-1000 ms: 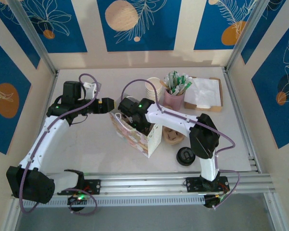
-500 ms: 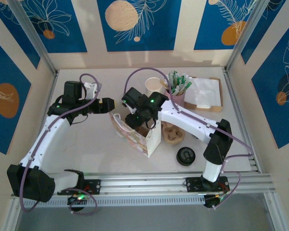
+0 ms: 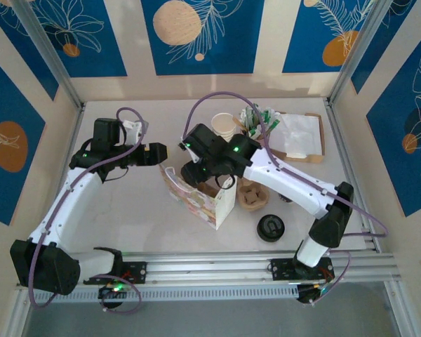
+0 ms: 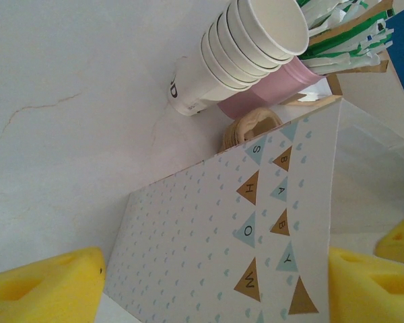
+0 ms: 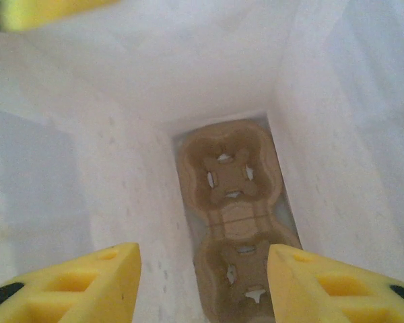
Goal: Pack the takeout coffee
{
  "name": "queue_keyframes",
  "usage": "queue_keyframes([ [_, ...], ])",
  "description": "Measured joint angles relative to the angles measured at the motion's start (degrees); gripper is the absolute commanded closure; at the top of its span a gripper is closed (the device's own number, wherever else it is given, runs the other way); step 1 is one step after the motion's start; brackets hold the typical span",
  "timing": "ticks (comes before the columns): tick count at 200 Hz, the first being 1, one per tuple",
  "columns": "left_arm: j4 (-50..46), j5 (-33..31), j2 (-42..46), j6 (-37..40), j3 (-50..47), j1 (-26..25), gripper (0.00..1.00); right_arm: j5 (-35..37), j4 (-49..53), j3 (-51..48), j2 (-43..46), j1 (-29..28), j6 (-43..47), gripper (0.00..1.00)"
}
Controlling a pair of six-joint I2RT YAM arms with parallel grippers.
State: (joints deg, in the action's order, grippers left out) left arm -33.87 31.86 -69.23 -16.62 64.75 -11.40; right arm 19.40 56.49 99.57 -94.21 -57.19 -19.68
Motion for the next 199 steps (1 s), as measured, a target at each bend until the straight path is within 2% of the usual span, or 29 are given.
queue_keyframes([
  [121,0.0,0.0,-0.3,0.0,0.0,-0.1,0.21,3.3,-7.0,-0.3,11.6,-3.6,-0.3,0.43],
  [174,0.0,0.0,-0.3,0.0,0.0,-0.2,0.21,6.4,-12.8,-6.5,22.3,-3.7,-0.3,0.4],
  [199,0.0,0.0,-0.3,0.0,0.0,-0.2,0.21,8.5,-14.3,-11.2,26.8,-2.0,-0.3,0.38],
])
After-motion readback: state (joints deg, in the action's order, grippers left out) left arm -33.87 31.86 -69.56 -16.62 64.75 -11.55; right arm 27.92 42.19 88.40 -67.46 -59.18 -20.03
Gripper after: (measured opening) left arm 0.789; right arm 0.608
